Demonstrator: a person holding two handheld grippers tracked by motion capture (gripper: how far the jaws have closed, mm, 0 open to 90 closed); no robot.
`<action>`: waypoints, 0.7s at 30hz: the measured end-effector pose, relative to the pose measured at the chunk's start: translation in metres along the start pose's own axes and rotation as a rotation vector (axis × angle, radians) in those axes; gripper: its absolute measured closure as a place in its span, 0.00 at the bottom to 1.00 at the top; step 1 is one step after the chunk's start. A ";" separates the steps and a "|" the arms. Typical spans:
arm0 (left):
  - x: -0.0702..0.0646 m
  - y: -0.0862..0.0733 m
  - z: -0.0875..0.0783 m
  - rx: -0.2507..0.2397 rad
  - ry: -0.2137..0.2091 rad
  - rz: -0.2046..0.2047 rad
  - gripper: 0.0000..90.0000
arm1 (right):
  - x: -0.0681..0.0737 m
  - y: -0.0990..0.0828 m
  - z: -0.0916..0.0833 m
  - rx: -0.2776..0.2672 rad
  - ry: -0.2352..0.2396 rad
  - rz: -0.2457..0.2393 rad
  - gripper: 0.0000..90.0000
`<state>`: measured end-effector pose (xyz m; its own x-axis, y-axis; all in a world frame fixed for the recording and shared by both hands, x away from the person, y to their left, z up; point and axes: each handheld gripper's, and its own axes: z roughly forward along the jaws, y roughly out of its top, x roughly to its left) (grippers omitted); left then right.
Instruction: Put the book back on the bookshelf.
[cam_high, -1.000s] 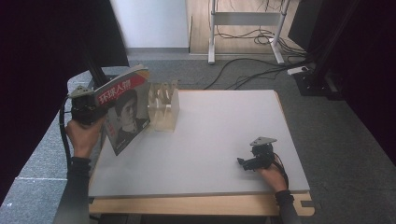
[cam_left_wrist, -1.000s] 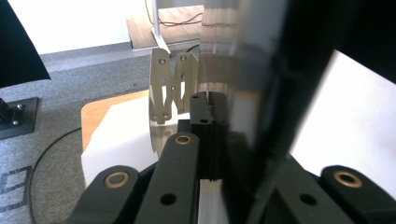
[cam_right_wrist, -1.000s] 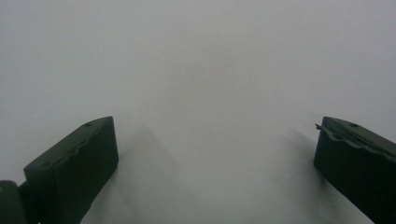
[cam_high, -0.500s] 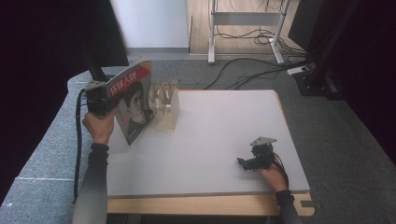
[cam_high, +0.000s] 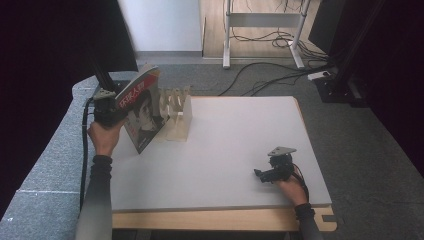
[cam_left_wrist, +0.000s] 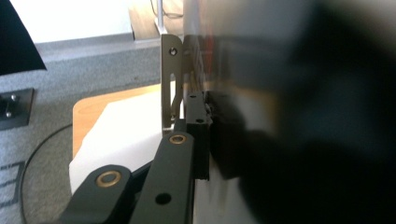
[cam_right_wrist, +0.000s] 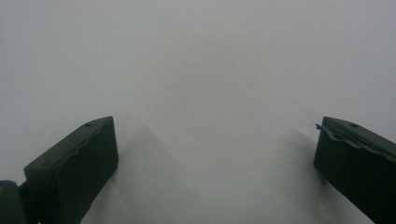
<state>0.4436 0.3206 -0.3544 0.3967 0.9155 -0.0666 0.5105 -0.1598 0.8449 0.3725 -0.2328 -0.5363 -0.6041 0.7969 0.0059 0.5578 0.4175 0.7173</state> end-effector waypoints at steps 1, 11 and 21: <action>0.000 0.002 0.000 0.015 0.009 0.007 0.94 | 0.000 0.000 0.000 -0.001 0.000 -0.001 0.00; 0.005 0.001 0.004 -0.051 0.112 -0.071 0.97 | 0.000 0.000 0.000 -0.001 0.001 -0.001 0.00; 0.017 -0.005 -0.002 -0.086 0.076 -0.078 0.72 | 0.000 0.000 0.000 -0.002 -0.002 -0.001 0.00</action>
<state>0.4461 0.3374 -0.3582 0.2973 0.9499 -0.0965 0.4693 -0.0574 0.8812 0.3726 -0.2326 -0.5362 -0.6034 0.7974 0.0037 0.5562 0.4175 0.7186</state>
